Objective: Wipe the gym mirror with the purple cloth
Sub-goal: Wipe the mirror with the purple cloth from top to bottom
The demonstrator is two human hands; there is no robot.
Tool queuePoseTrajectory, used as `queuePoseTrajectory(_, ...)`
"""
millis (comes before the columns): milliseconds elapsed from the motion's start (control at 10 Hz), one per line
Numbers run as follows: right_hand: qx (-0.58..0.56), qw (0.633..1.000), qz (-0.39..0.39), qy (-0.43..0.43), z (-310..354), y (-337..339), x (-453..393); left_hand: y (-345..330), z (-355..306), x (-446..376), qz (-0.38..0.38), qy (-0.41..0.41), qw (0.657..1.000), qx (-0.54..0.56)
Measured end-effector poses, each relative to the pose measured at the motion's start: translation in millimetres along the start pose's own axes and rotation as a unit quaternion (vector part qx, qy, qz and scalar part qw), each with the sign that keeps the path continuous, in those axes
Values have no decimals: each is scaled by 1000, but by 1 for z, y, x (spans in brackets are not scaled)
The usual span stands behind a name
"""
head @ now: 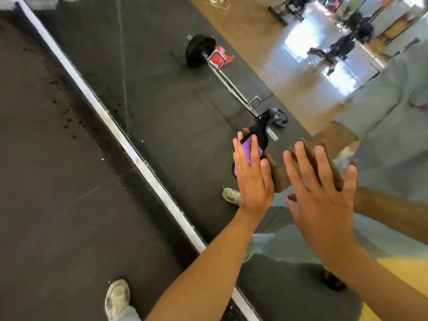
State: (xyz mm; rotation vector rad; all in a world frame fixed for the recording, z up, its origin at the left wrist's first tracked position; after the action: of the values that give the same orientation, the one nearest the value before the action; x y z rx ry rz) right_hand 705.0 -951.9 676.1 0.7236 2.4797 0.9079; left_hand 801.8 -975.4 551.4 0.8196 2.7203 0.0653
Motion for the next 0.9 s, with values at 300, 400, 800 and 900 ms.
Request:
queuePoseTrajectory(300, -36, 993, 80, 81, 128, -92, -12, -24, 170, 39, -34, 154, 987, 43)
queuePoseTrajectory(400, -64, 990, 89, 86, 171, -134, -6, -37, 239, 63, -39, 218, 974, 52)
queuePoseTrajectory(800, -298, 946, 72, 102, 331, -307, 54, -105, 486, 192, -62, 389, 911, 120)
queuePoseTrajectory(900, -326, 939, 57, 91, 345, -318, 52, -116, 531, 220, -53, 445, 888, 104)
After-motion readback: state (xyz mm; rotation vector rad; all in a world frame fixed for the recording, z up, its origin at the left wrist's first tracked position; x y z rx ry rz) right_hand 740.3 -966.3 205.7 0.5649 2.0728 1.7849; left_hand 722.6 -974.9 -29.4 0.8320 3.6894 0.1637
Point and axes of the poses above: each hand's wrist, its own x-axis away from the middle knuckle, its own y-axis out of the back of the hand, z = x × y, the point moved 3 cm from there along -x, towards the middle knuckle, and after that the axes turned 12 degrees about -x, right-handed, at the moved point
